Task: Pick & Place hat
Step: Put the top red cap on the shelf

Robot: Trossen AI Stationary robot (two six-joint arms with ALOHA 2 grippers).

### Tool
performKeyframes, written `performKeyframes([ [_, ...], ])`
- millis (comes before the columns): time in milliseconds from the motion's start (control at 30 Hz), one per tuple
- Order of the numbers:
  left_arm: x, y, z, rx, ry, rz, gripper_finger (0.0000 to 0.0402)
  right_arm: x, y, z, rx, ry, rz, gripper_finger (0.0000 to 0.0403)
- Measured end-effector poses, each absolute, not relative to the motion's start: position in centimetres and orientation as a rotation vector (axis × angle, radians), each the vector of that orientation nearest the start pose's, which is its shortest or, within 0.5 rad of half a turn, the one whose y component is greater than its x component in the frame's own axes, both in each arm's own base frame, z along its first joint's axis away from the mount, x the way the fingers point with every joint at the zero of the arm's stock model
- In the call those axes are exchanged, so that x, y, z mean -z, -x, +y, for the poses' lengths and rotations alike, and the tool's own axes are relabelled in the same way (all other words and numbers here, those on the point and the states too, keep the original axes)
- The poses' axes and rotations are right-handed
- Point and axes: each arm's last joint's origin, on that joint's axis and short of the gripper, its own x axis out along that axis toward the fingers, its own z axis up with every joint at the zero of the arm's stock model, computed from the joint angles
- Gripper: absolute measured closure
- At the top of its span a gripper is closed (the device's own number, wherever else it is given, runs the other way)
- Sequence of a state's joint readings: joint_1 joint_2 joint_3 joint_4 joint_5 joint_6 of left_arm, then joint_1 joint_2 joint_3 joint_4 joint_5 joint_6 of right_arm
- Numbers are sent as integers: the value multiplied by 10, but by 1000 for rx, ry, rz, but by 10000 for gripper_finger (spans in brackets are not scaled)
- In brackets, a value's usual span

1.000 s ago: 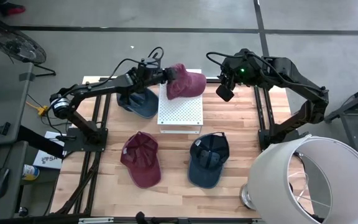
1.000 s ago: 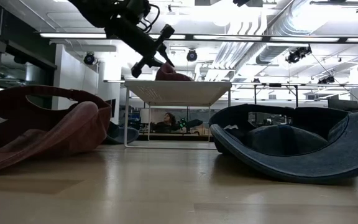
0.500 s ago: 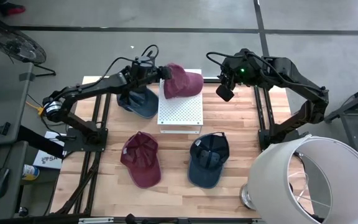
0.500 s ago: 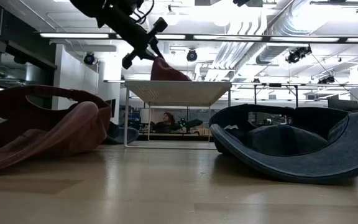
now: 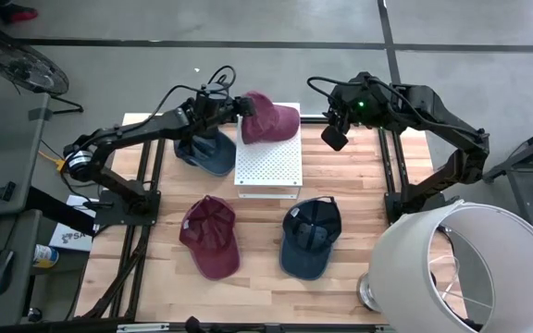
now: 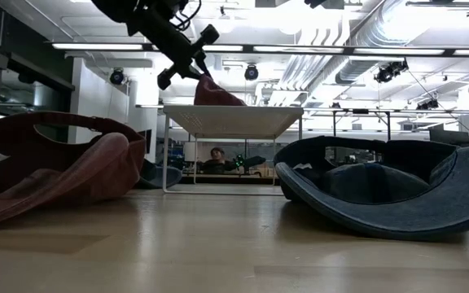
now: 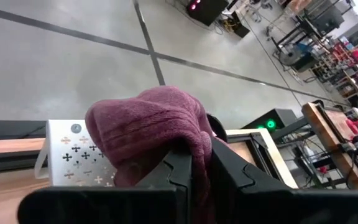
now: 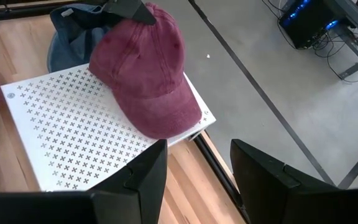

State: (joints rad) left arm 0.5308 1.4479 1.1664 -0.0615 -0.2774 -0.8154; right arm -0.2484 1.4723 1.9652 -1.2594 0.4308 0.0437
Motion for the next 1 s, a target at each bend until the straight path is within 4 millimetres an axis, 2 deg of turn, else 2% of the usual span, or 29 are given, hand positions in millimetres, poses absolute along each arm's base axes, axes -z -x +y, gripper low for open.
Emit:
performKeyframes([
  [400,-323,-282,174,-873,812,1,374,-470,-239,-73,658,33,765,233],
  [633,-314,-292,178,-833,822,9,374,-470,-239,-73,658,33,764,233],
  [1000,-312,-292,179,-840,822,16,373,-470,-239,-73,659,30,764,233],
])
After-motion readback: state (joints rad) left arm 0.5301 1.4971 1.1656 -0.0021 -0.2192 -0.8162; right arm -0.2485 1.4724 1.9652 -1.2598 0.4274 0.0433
